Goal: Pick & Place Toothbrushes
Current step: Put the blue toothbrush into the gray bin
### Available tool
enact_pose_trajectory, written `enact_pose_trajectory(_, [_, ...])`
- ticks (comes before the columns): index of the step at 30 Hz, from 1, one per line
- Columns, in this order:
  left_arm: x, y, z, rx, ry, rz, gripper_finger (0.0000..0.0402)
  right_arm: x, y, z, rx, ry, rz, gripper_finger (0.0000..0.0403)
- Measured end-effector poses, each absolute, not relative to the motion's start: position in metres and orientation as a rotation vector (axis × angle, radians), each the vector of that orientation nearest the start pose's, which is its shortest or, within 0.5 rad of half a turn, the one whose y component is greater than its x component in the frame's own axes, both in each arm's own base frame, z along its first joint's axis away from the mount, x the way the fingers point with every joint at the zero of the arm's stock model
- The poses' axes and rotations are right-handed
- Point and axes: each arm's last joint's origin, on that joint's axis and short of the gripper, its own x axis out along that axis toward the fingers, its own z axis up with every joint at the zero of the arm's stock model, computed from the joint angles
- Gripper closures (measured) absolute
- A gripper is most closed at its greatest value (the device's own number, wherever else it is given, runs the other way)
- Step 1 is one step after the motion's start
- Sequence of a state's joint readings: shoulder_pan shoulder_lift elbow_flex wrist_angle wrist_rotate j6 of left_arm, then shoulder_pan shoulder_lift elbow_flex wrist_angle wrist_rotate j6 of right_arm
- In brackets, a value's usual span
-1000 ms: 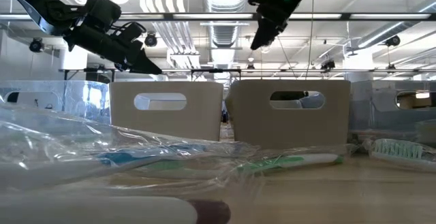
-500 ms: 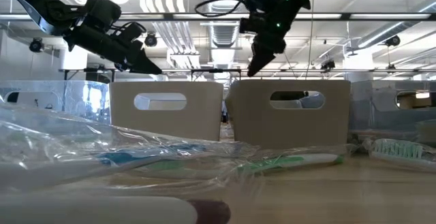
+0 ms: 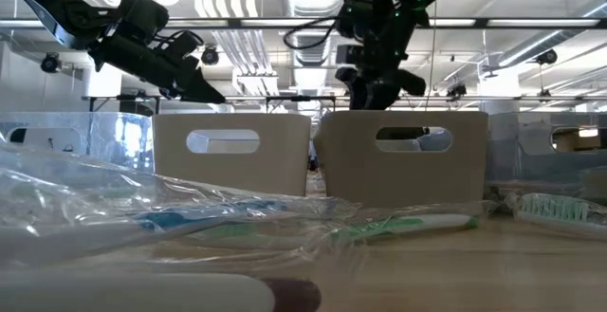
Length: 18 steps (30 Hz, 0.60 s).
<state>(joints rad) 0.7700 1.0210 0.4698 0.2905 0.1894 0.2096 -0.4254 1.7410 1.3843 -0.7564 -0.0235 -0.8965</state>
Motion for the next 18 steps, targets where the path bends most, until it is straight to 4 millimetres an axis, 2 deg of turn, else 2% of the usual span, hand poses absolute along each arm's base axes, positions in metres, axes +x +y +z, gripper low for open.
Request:
enact_pose_trajectory(6, [0.158,0.146,0.227,0.081,0.293,0.549,0.025,0.332,-0.152,0.225,-0.61,1.231,0.221,0.0257])
enact_pose_trajectory(10, [0.158,0.146,0.227,0.081,0.293,0.549,0.025,0.331,-0.152,0.221,-0.651,1.24,0.273,0.0243])
enact_pose_trajectory(18, [0.158,0.146,0.227,0.081,0.293,0.549,0.025,0.336,-0.154,0.197,-0.684,1.313,0.34,0.0234])
